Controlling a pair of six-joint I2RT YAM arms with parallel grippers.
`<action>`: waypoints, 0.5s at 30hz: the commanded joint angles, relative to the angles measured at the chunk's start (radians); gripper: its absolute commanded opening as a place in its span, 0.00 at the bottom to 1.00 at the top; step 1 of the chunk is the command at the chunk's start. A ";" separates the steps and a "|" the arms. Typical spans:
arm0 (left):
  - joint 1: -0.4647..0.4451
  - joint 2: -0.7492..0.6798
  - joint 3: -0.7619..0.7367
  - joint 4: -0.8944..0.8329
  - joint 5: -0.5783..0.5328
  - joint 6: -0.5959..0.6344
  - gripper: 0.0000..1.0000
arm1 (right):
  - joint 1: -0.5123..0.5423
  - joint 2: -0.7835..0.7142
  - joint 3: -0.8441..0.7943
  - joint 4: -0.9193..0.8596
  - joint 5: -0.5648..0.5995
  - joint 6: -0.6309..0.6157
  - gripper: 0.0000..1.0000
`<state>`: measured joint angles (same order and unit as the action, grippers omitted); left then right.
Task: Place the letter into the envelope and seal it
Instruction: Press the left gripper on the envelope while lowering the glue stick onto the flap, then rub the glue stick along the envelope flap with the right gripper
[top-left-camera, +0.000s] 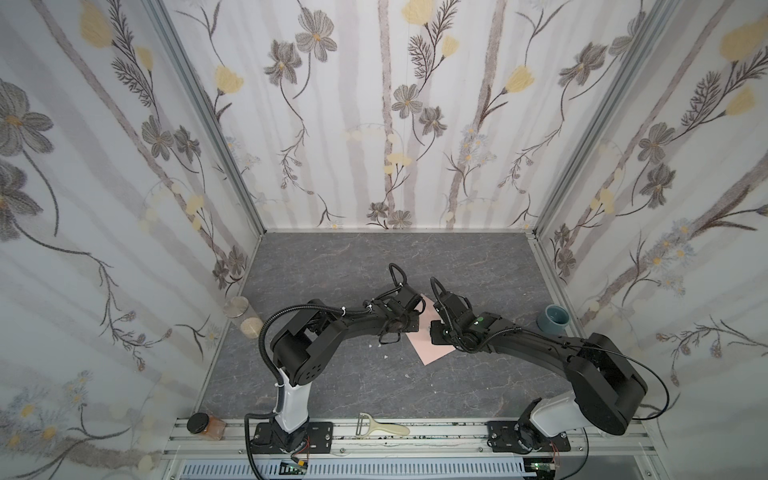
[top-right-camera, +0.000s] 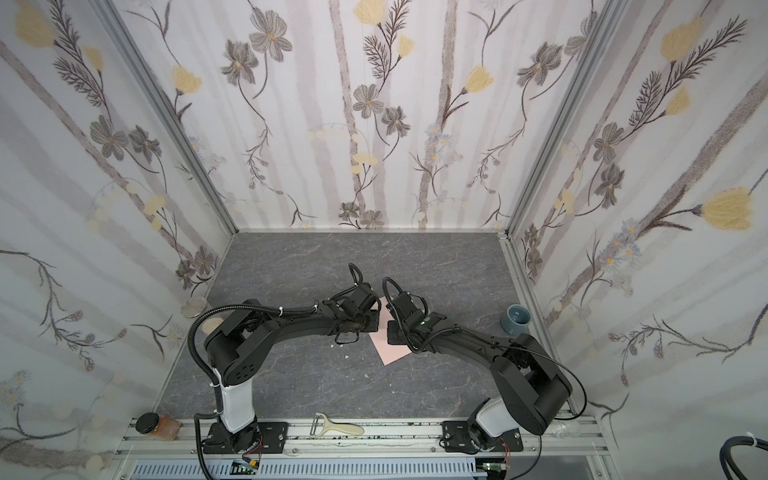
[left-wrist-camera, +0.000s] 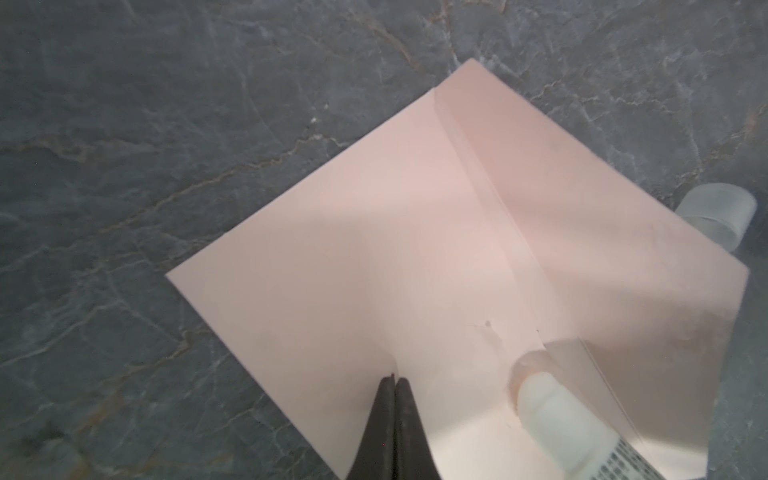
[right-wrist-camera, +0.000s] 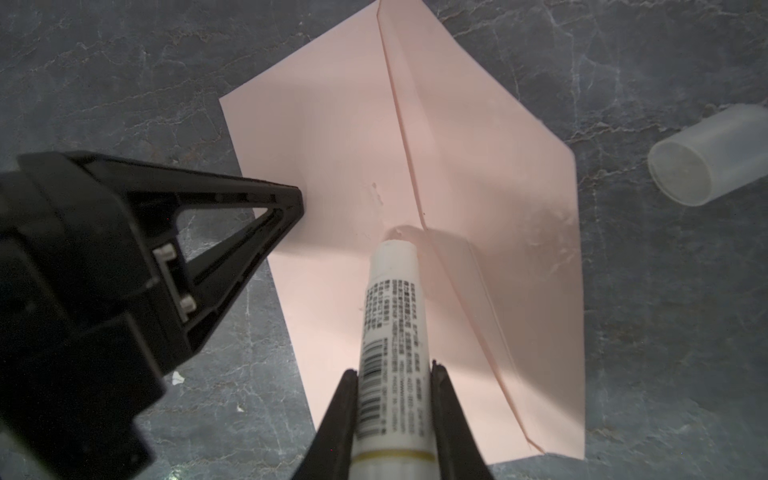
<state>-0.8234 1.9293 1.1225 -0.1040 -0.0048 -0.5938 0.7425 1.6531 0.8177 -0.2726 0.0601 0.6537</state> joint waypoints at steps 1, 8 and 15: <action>-0.003 0.014 -0.011 -0.064 0.010 0.010 0.00 | 0.001 0.033 0.021 0.002 -0.010 0.014 0.00; -0.005 0.011 -0.016 -0.065 0.004 0.006 0.00 | -0.006 0.079 0.041 0.035 -0.028 0.019 0.00; -0.005 -0.002 -0.026 -0.065 -0.003 -0.002 0.00 | -0.011 -0.003 -0.011 -0.005 -0.022 0.024 0.00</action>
<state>-0.8261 1.9251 1.1076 -0.0792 -0.0067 -0.5865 0.7315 1.6814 0.8249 -0.2138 0.0475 0.6617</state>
